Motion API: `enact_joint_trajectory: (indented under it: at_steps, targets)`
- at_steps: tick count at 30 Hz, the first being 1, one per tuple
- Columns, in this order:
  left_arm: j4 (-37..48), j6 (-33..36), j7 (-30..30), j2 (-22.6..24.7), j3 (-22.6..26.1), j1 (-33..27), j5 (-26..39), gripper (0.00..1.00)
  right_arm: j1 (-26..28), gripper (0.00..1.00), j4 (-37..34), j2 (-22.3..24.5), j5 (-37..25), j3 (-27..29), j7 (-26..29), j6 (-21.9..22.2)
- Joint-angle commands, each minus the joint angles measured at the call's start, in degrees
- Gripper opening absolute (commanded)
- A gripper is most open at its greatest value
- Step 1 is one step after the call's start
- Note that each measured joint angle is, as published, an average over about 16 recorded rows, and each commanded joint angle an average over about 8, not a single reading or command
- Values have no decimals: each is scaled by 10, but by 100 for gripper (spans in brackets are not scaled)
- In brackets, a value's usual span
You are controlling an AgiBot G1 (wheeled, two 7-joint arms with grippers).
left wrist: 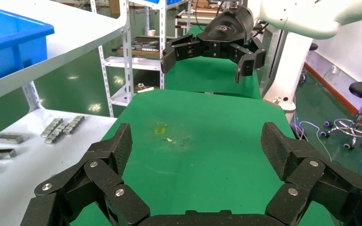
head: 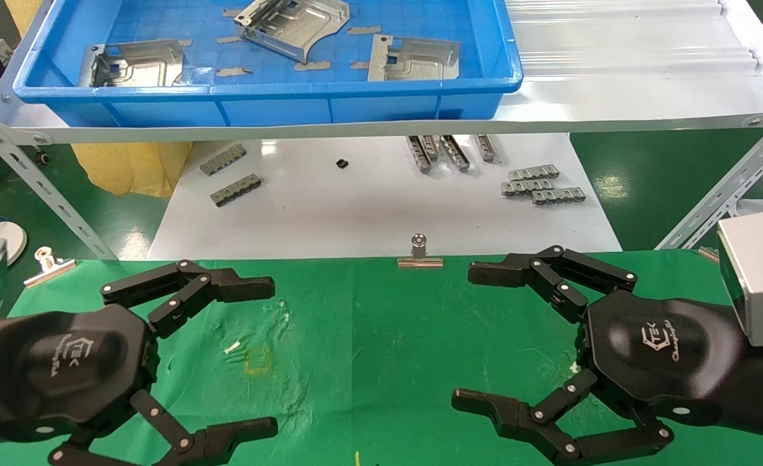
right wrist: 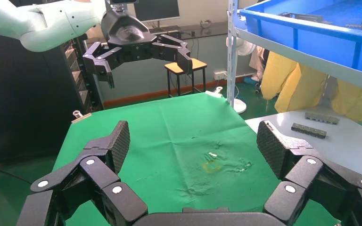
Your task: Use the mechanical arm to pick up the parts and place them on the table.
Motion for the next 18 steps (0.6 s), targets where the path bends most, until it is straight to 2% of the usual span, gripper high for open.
enact_joint_trajectory:
  at_steps: [1, 18]
  targets:
    - [0, 0, 0, 0, 0, 0, 0, 100, 0, 100, 0, 0, 0, 0, 0, 0]
    - [0, 0, 0, 0, 0, 0, 0, 100, 0, 100, 0, 0, 0, 0, 0, 0]
